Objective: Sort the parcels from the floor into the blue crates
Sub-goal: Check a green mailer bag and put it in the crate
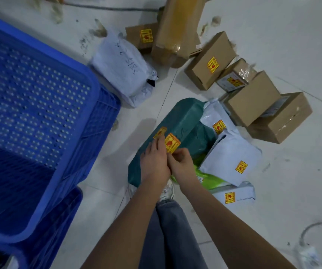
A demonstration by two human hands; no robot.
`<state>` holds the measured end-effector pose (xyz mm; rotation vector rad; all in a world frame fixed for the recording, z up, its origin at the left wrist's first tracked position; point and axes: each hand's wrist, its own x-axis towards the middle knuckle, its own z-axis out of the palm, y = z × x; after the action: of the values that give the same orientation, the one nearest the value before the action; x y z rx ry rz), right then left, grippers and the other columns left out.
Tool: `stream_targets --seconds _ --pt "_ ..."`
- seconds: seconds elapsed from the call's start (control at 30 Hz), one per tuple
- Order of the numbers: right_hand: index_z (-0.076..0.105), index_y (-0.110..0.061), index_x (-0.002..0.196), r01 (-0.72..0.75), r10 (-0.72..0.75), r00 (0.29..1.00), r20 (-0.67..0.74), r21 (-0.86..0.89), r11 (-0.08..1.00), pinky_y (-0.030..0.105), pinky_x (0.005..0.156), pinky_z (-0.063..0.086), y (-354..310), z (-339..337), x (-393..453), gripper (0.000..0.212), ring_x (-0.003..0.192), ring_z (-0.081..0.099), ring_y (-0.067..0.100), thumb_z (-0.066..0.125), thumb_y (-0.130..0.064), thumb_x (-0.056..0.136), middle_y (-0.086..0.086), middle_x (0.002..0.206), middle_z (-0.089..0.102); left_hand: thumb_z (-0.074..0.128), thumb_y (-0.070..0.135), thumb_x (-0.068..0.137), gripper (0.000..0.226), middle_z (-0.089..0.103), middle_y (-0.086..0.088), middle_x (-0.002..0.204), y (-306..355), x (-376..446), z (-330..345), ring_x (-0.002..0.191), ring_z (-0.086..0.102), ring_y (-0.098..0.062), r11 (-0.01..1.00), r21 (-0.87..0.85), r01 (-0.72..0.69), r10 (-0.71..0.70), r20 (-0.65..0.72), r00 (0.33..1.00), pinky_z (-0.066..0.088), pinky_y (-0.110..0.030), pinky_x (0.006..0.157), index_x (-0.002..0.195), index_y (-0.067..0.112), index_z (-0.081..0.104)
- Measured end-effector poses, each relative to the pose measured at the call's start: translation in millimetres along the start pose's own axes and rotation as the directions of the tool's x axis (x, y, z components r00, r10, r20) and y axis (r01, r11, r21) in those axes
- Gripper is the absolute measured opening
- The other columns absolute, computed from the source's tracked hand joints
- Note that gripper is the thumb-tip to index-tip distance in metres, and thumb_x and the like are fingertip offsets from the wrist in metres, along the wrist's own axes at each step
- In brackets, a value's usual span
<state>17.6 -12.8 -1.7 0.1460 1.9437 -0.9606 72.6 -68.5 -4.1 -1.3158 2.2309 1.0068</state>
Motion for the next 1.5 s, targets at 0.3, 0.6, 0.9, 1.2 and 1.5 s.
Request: stream_targets --seconds 0.3,0.6,0.9,1.2,1.5 --pt "0.058 -0.016 0.111 0.078 -0.079 0.988 -0.13 -0.018 0.997 0.016 0.074 0.046 -15 -27 -19 0.02 0.09 0.06 0.017 0.054 -0.013 0.092 -0.001 0.11 0.062 0.061 0.001 0.07 0.047 0.063 0.005 0.085 -13 9 -54 0.08 0.059 -0.017 0.674 -0.599 0.432 -0.36 0.244 0.901 0.048 -0.022 0.07 0.114 0.017 0.06" --pt "0.047 -0.016 0.129 0.099 0.022 0.861 0.507 -0.21 0.973 0.029 0.08 0.056 -105 -23 -26 0.051 0.104 0.066 0.019 0.068 -0.027 0.083 0.003 0.117 0.067 0.051 0.0 0.058 0.042 0.067 -0.005 0.081 -51 -47 -129 0.069 0.065 -0.019 0.115 -0.908 0.402 -0.187 0.378 0.907 0.049 -0.026 0.058 0.098 0.01 0.061" --pt "0.051 -0.023 0.127 0.245 -0.04 0.752 0.658 -0.222 0.944 0.033 0.093 0.053 -169 41 -62 0.054 0.104 0.066 0.012 0.069 -0.041 0.08 -0.005 0.115 0.069 0.064 0.036 0.084 0.022 0.075 0.006 0.095 -88 -57 -212 0.086 0.071 -0.009 0.133 -0.947 0.292 -0.305 0.241 0.921 0.054 -0.025 0.074 0.102 0.023 0.065" --pt "0.046 -0.021 0.132 0.415 -0.112 0.729 0.676 -0.305 0.857 0.015 0.082 0.052 -179 194 -84 0.033 0.098 0.063 0.002 0.046 -0.025 0.098 -0.009 0.114 0.063 0.056 0.033 0.092 0.034 0.069 0.0 0.115 -204 -66 -243 0.105 0.065 -0.015 -0.144 -0.979 0.145 -0.474 0.197 0.858 0.052 -0.03 0.084 0.12 0.017 0.062" --pt "0.033 -0.016 0.147 0.576 0.015 0.693 0.721 -0.565 0.591 0.015 0.044 0.036 -160 360 -50 0.051 0.058 0.041 0.01 0.04 -0.009 0.097 0.006 0.097 0.053 0.042 0.025 0.1 0.027 0.054 0.0 0.129 -324 -31 -211 0.111 0.053 -0.019 -0.174 -0.976 0.132 -0.68 0.216 0.7 0.044 -0.041 0.102 0.126 0.019 0.049"
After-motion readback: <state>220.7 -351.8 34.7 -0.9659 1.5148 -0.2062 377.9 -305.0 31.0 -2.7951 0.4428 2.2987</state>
